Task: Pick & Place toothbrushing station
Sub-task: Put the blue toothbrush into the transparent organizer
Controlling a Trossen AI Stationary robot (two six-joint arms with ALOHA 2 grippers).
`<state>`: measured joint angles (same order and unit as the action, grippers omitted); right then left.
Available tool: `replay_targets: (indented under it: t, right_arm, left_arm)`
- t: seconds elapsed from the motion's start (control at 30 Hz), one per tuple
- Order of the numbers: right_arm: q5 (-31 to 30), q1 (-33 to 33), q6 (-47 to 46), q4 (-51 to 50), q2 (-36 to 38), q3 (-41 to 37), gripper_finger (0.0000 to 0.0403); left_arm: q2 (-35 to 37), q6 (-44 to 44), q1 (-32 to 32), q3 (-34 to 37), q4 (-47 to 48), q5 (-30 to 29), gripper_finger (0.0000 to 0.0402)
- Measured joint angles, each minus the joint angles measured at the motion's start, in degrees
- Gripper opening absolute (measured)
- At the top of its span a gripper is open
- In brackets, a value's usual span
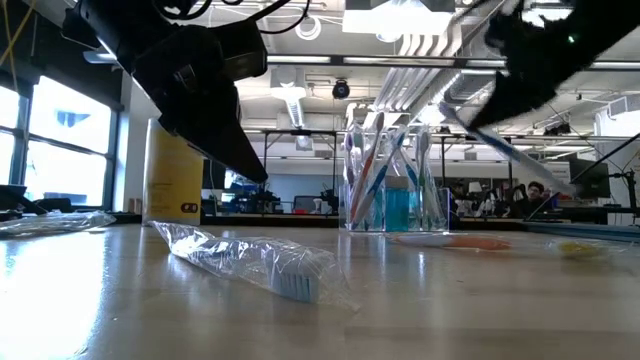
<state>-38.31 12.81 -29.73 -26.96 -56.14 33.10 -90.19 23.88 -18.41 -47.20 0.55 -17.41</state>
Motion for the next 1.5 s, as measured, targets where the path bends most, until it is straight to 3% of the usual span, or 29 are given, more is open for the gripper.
replay_targets:
  t: [0.13, 0.3, 0.47, 0.57, 0.67, 0.87, 1.03, 1.23, 1.5]
  right_arm:
    - [-7.60, 0.91, 16.65, 21.08, 0.98, -3.10, 0.0005]
    - [-9.81, -2.06, 29.47, 42.04, 1.00, -8.34, 0.0005]
    - [-9.17, -7.50, 37.78, 58.42, 0.98, -13.51, 0.0005]
    - [-3.37, -11.76, 41.81, 67.61, 0.98, -15.89, 0.0005]
    - [3.46, -16.41, 42.14, 71.19, 1.00, -16.39, 0.0005]
    - [10.80, -26.29, 40.57, 73.06, 0.26, -16.37, 0.0005]
    - [22.57, -34.38, 36.23, 74.62, 0.26, -16.35, 0.0005]
    - [28.02, -40.64, 32.59, 77.46, -2.84, -16.33, 0.0005]
    - [29.50, -43.40, 29.96, 89.61, -17.37, -16.30, 0.0005]
  left_arm:
    - [0.00, 0.02, -0.08, 0.02, -0.39, 0.00, 0.0000]
    - [0.00, -0.06, -1.28, 0.02, -0.30, -0.04, 0.0000]
    - [0.00, -1.35, -2.36, 0.02, -0.37, -0.09, 0.0000]
    - [0.00, -1.18, -2.37, 0.02, -0.37, -0.06, 0.0000]
    - [0.00, -1.11, -2.23, 0.02, -0.39, -0.14, 0.0000]
    - [0.00, -0.67, -2.23, 0.04, -1.41, -0.33, 0.0000]
    - [0.00, 3.32, -2.23, 0.04, -1.39, -0.33, 0.0000]
    - [0.00, 7.92, -2.25, 0.04, -1.37, -0.31, 0.0000]
    - [0.00, 9.92, -2.70, 0.04, -1.32, -0.01, 0.0000]
